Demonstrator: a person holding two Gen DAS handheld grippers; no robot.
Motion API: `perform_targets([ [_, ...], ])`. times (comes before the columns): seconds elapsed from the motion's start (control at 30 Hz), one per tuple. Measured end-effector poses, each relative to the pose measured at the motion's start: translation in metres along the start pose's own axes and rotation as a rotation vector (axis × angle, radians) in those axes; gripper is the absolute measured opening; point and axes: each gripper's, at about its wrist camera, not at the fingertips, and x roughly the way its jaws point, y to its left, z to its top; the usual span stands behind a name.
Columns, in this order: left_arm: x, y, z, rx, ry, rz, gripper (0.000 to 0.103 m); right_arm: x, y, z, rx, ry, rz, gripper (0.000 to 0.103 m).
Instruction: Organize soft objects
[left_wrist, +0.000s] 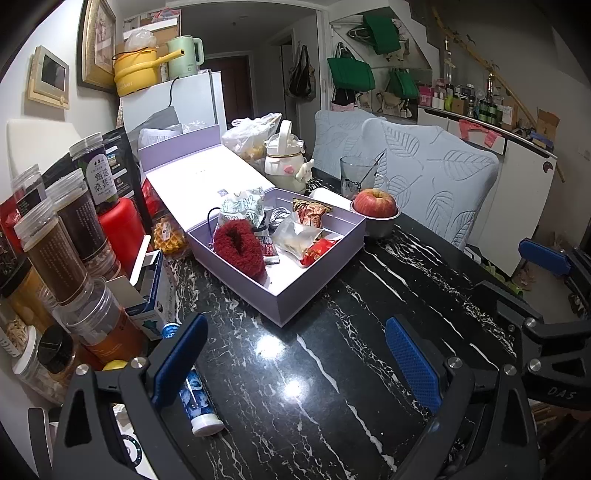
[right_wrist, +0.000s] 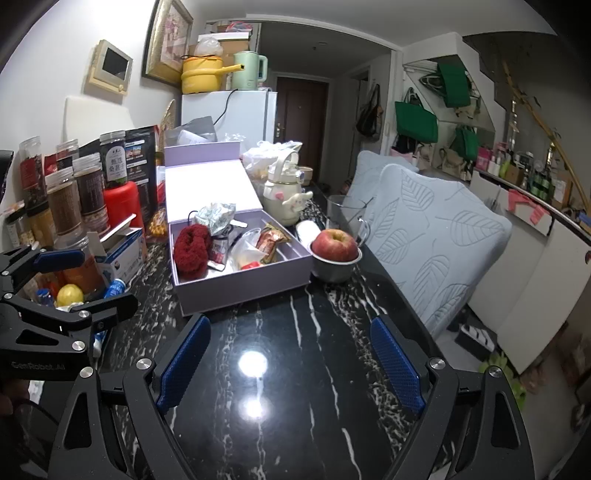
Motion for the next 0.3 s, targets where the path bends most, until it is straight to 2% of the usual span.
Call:
perform_targets([
  [0.3,0.0023,0.0018,-0.0004,-0.006,0.012,0.002,0.099,0.0001,0.0002,-0.0001,-0.001,0.002,0.003,0.090],
])
